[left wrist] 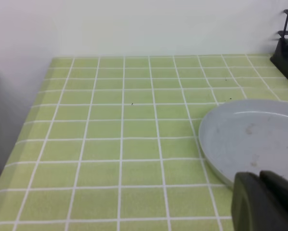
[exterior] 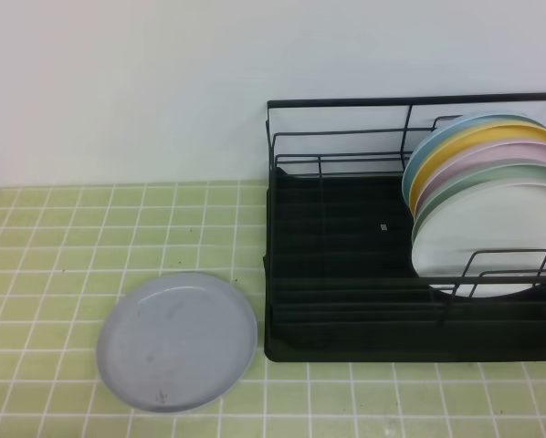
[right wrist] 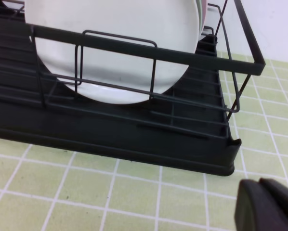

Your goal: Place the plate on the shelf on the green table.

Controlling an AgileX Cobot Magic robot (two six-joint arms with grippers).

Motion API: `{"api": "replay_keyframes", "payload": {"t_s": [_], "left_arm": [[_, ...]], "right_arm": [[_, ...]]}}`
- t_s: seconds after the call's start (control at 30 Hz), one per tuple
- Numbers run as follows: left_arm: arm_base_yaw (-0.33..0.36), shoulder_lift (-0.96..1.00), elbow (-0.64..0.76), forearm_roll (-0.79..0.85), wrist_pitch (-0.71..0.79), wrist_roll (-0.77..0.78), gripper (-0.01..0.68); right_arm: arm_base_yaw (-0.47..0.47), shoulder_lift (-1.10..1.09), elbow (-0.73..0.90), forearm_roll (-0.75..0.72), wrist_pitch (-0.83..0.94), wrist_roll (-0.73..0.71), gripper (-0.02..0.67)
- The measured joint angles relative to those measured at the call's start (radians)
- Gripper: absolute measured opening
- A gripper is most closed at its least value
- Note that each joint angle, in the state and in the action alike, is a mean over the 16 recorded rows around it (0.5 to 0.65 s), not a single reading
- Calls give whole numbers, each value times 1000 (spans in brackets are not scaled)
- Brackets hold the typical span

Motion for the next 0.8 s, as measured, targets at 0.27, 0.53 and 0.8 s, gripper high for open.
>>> {"api": "replay_keyframes", "payload": {"t_s": [0.27, 0.53, 0.8], "left_arm": [[0, 0, 0, 0, 0, 0, -3], [0, 0, 0, 0, 0, 0, -3], [0, 0, 0, 0, 0, 0, -3]], "right_arm": [[0, 0, 0, 0, -1, 0, -3], [0, 2, -3, -13, 3, -10, -3], [0, 2, -3, -35, 1, -25, -3]]}}
